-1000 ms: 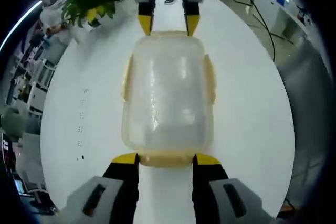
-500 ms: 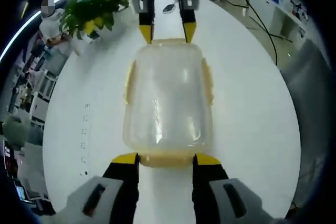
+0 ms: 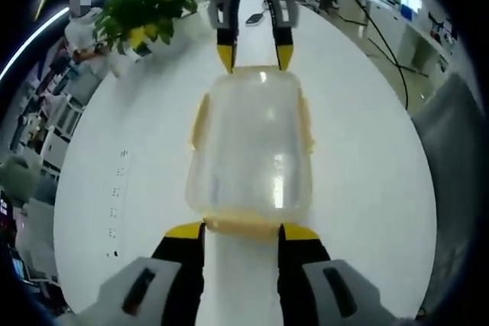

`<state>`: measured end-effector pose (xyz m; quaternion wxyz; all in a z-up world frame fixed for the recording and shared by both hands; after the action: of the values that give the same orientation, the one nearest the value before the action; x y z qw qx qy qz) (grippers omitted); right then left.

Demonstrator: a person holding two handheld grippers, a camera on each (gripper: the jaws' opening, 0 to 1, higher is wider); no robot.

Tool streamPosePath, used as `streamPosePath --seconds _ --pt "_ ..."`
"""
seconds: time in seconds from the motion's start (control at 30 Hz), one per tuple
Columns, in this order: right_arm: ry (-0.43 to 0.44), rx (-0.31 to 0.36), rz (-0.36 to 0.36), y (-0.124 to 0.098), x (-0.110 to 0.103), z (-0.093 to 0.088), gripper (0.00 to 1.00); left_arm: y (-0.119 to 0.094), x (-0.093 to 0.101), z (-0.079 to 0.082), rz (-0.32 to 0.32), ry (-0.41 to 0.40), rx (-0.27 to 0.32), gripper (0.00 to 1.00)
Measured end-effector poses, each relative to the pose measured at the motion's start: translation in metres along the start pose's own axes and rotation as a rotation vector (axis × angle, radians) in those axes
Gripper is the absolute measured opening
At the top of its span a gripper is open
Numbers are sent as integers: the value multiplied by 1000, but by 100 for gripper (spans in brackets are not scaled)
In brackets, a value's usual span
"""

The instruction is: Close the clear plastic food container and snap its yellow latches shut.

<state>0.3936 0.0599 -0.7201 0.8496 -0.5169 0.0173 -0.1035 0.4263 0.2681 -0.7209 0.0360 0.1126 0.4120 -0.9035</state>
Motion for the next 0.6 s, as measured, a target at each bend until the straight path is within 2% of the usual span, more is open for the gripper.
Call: streamPosePath --seconds 0.13,0.23,0.4,0.47,0.5,0.53,0.57,0.6 --pt "-4 -13 6 3 -1 -2 37 3 1 -2 -3 -11 -2 31" --pt "-4 -23 9 5 -2 -3 37 7 4 -6 -4 -22 -26 18" --pt "3 -22 9 8 -3 -10 36 8 4 -7 0 -34 -30 19" --pt "3 -61 11 12 -6 -19 28 7 5 -8 -1 -47 -25 19" --pt "5 -99 5 14 -7 -28 28 6 6 -11 -5 -68 -32 19" --pt "17 -136 -9 15 -7 -36 32 5 8 -16 -11 -87 -59 20" --pt "30 -167 -22 16 -8 -44 39 3 12 -29 -19 -138 -138 22" --pt "39 -183 -20 17 -9 -50 40 1 15 -36 -20 -178 -173 23"
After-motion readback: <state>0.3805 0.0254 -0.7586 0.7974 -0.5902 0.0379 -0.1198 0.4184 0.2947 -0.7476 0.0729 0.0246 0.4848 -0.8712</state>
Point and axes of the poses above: the point that each gripper's makers call its tool centre point, and the gripper's own axes: y roughly forward along the fingers, x roughly to its right, z roughly out of its top, the point moved 7 cm from there along -y, roughly backward along the fingers, and after that the axes turned 13 degrees about x, right-handed, at the moved point
